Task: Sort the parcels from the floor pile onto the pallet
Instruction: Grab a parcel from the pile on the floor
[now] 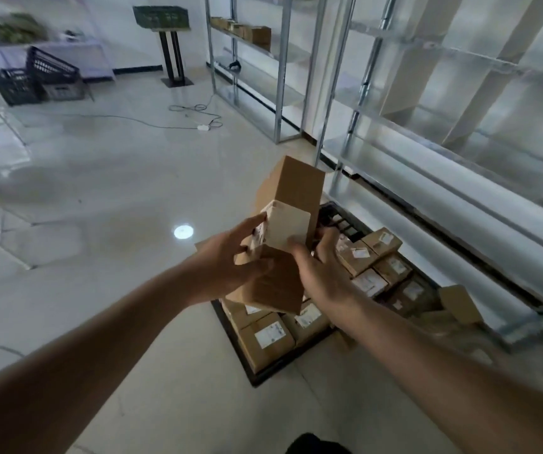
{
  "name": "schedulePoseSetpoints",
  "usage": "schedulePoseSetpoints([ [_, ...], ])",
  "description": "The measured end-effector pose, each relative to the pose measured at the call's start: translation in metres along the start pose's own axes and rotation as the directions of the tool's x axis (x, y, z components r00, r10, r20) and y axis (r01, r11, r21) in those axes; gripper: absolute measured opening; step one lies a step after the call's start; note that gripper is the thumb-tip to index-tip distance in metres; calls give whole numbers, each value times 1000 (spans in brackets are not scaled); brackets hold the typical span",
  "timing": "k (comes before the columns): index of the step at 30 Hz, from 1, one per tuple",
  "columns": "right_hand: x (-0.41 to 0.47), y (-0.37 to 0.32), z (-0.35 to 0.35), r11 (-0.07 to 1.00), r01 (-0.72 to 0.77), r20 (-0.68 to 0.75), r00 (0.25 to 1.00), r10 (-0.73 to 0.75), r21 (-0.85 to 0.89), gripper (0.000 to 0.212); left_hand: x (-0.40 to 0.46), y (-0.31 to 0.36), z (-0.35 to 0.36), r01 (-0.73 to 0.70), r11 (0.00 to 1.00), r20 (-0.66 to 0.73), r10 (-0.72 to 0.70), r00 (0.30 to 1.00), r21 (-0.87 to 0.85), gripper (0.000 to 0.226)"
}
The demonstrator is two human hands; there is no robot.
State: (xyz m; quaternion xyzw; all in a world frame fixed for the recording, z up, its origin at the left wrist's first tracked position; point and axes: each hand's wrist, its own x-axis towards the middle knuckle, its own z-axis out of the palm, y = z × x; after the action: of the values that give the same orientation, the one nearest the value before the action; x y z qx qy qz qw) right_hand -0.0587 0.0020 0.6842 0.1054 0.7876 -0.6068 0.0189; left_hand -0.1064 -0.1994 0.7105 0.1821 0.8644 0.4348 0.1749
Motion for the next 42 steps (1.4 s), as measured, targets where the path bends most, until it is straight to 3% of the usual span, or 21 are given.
schedulePoseSetpoints([
  [4,22,-20,44,996,-4,55,998,-1,87,43,3,-27,-41,12,1000,-16,-11,1000,12,78],
  [10,87,-36,83,1000,-1,77,997,-2,31,37,50,-63,-84,30,1000,-40,-30,999,-1,77],
  [14,146,-29,106,992,-43,133,991,27,117,30,95,-90,-107,88,996,-27,-89,996,-14,80],
  [21,230,-27,147,974,-108,165,983,75,201,35,164,-134,-146,170,985,13,-170,985,-42,78],
  [27,304,-25,175,973,-148,107,986,131,175,41,233,-172,-188,173,985,82,-171,982,-26,79],
  [33,381,-28,233,976,-201,-71,976,207,79,43,317,-233,-245,136,990,224,-127,966,-24,75],
  [37,434,-46,287,946,-231,-190,942,276,227,38,376,-272,-300,113,986,354,-64,933,-120,70],
  [42,478,-54,340,892,-243,-273,892,360,382,25,434,-305,-349,68,994,451,-21,892,-89,68],
])
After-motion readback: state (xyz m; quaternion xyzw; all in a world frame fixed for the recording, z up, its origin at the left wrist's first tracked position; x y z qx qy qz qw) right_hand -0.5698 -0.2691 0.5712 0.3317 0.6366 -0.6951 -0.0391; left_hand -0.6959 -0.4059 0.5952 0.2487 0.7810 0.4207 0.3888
